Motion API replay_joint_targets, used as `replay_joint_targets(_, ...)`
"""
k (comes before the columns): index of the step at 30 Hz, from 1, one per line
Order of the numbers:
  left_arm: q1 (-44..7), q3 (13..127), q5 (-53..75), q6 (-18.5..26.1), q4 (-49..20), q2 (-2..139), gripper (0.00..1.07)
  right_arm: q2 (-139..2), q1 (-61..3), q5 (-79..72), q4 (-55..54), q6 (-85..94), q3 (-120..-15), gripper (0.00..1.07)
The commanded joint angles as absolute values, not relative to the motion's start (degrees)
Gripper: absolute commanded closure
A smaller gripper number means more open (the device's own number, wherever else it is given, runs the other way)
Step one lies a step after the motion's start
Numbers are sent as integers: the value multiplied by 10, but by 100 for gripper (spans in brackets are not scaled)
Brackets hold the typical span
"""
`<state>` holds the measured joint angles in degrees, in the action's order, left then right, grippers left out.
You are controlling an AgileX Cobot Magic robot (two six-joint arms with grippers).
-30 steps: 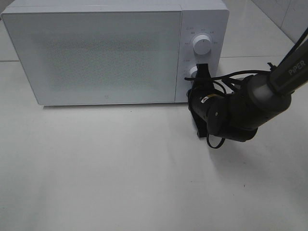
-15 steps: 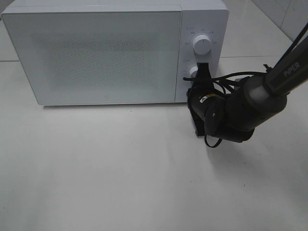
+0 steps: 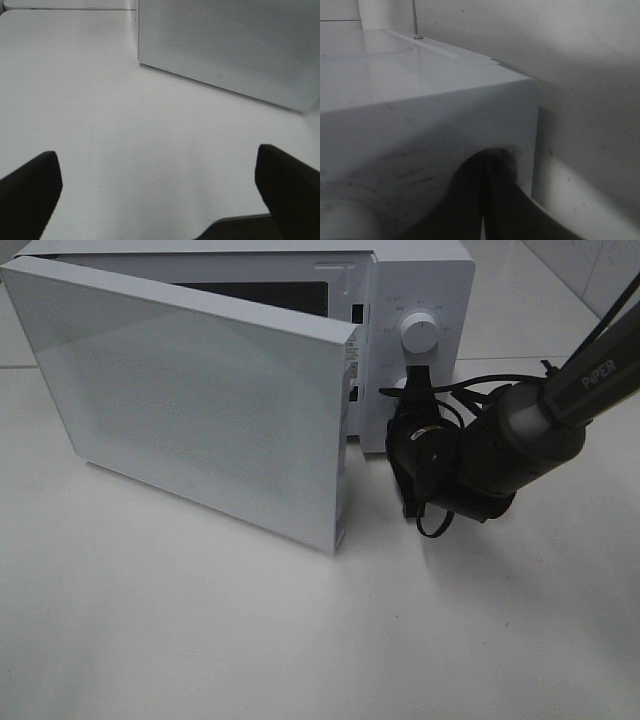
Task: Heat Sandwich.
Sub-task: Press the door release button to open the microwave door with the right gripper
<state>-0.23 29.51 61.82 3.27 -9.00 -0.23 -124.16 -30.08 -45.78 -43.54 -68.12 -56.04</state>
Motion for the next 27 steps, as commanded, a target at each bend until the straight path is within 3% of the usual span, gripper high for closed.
replay_joint_targets(1, 0, 295, 615, 31, -92, -12, 9, -1235, -275, -574, -391, -666, -611, 107)
replay_joint_targets(27, 0, 295, 615, 31, -92, -12, 9, -1193, -302, -440, -396, -709, -536, 107)
